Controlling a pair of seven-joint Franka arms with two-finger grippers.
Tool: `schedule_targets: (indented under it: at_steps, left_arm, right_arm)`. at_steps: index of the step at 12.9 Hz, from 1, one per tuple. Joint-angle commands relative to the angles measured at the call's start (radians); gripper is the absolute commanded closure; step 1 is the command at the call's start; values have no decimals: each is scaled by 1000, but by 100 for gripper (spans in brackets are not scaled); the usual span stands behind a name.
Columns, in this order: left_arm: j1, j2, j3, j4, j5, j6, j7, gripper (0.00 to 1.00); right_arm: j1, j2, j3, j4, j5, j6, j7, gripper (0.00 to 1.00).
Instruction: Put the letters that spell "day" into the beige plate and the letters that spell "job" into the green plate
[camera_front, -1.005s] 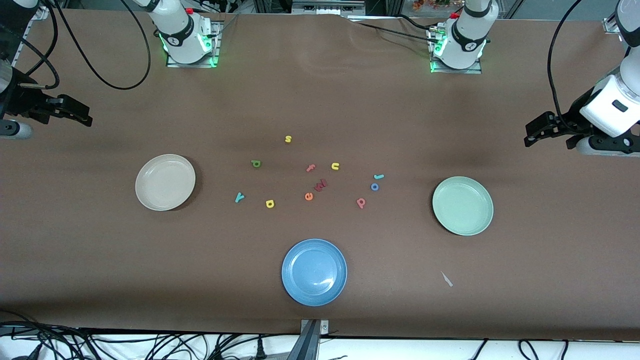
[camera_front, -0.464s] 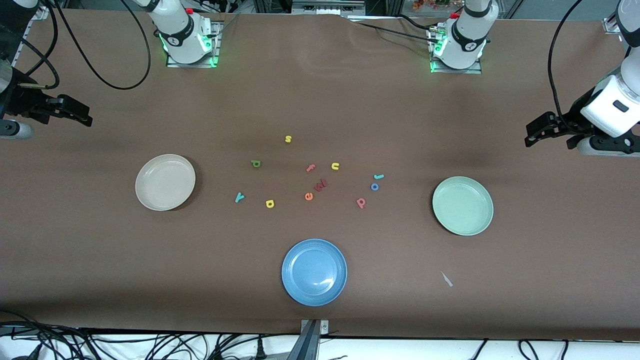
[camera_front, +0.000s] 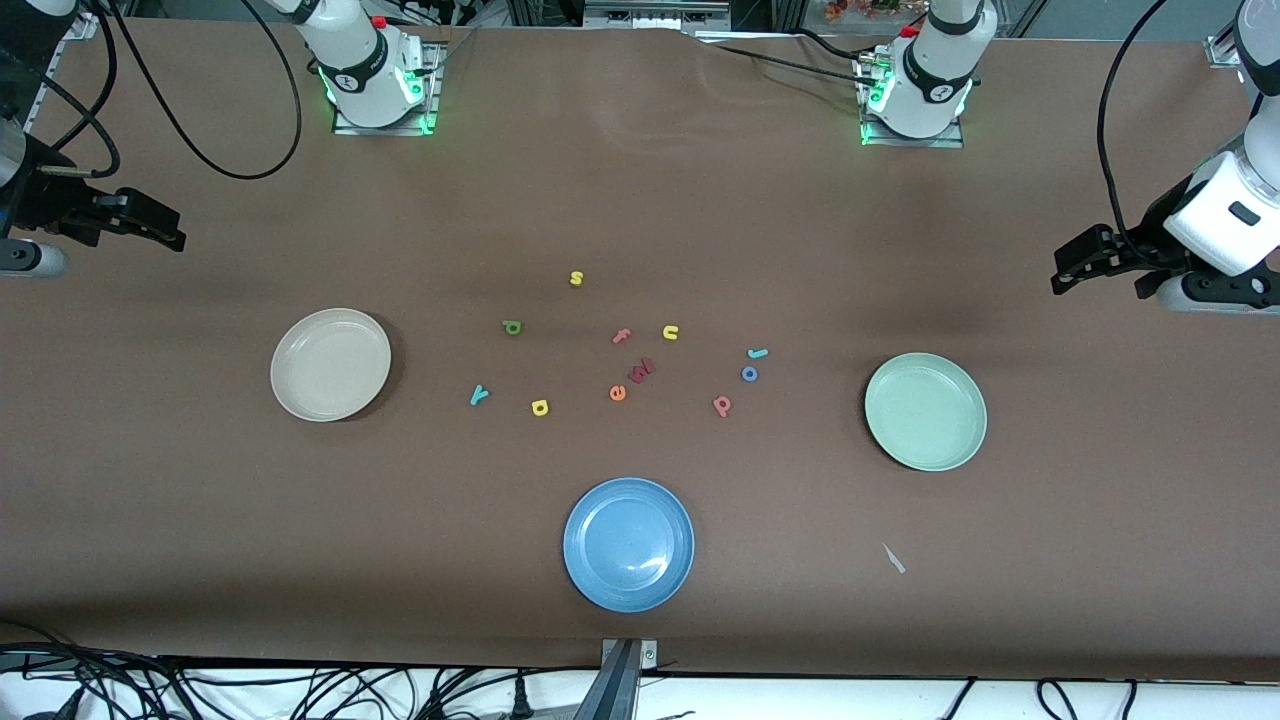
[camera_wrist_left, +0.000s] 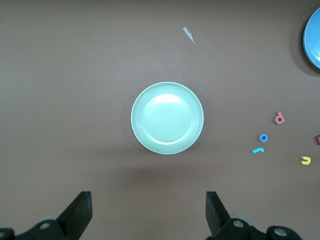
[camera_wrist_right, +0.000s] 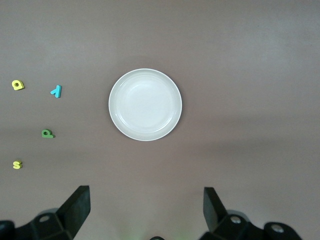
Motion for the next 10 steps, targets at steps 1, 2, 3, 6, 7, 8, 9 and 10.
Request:
schedule_targets:
  at_steps: [1, 2, 3, 6, 7, 8, 9, 10]
  left_arm:
    - [2, 8, -6, 23, 29, -20, 21, 0]
    - [2, 8, -6, 23, 29, -21, 21, 0]
    - [2, 8, -6, 23, 29, -20, 21, 0]
    - [2, 8, -6, 23, 45, -37, 22, 0]
    - [2, 8, -6, 23, 51, -35, 22, 0]
    - [2, 8, -6, 23, 51, -37, 22, 0]
    - [2, 8, -6, 23, 51, -37, 22, 0]
    - [3, 8, -6, 23, 51, -37, 24, 0]
  right_arm:
    - [0, -2, -3, 4, -5, -15, -14, 0]
    - [0, -2, -3, 6, -6, -15, -14, 0]
    - [0, -2, -2, 4, -5, -15, -14, 0]
    - [0, -2, -3, 4, -5, -15, -14, 0]
    - [0, -2, -3, 4, -6, -15, -14, 0]
    - [0, -2, -3, 6, -5, -15, -14, 0]
    - [0, -2, -3, 6, -5, -15, -14, 0]
    - [0, -2, -3, 4, -5, -15, -14, 0]
